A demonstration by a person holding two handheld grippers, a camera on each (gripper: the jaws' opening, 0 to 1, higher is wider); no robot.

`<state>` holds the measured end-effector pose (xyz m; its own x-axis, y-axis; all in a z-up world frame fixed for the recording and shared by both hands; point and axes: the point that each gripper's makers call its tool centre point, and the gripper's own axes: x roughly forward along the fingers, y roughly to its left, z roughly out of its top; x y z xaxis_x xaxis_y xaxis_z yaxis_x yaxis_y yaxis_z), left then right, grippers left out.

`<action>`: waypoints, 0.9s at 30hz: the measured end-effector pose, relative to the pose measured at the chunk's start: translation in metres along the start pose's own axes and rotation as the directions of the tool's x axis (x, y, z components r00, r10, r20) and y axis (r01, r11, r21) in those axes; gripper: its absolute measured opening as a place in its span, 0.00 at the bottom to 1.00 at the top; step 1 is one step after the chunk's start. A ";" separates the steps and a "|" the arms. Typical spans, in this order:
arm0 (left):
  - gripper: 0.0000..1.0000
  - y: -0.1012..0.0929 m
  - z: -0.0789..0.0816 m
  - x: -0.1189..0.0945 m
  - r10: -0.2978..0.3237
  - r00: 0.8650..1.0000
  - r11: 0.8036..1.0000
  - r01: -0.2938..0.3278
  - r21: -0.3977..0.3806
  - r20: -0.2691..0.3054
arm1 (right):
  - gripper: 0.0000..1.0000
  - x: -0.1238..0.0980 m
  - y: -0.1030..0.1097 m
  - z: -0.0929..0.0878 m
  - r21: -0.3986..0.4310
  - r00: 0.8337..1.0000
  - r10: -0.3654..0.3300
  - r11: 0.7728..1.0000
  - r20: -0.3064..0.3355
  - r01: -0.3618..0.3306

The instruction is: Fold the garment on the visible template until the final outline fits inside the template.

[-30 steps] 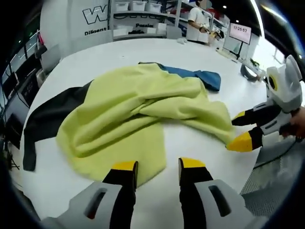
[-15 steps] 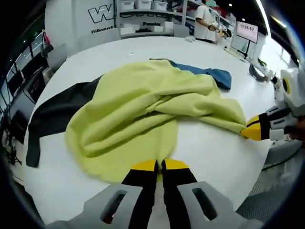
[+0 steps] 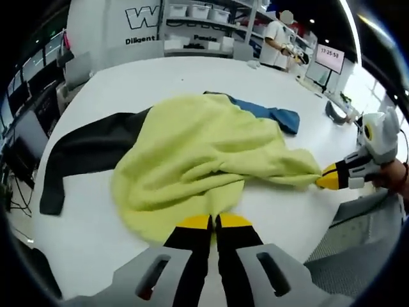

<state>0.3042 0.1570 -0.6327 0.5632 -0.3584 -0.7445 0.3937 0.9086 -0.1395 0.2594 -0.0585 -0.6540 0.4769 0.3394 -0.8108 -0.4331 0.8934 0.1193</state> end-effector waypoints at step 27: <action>0.05 0.009 -0.056 -0.058 -0.102 0.983 0.989 0.117 0.093 -0.153 | 0.00 -0.036 0.016 -0.035 -0.130 0.974 0.060 0.987 -0.219 -0.090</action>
<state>0.2342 0.1982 -0.6273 0.4026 -0.4123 -0.8173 0.5225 0.8366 -0.1647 0.2086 -0.0661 -0.6432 0.2713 0.3197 -0.9079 -0.5698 0.8135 0.1162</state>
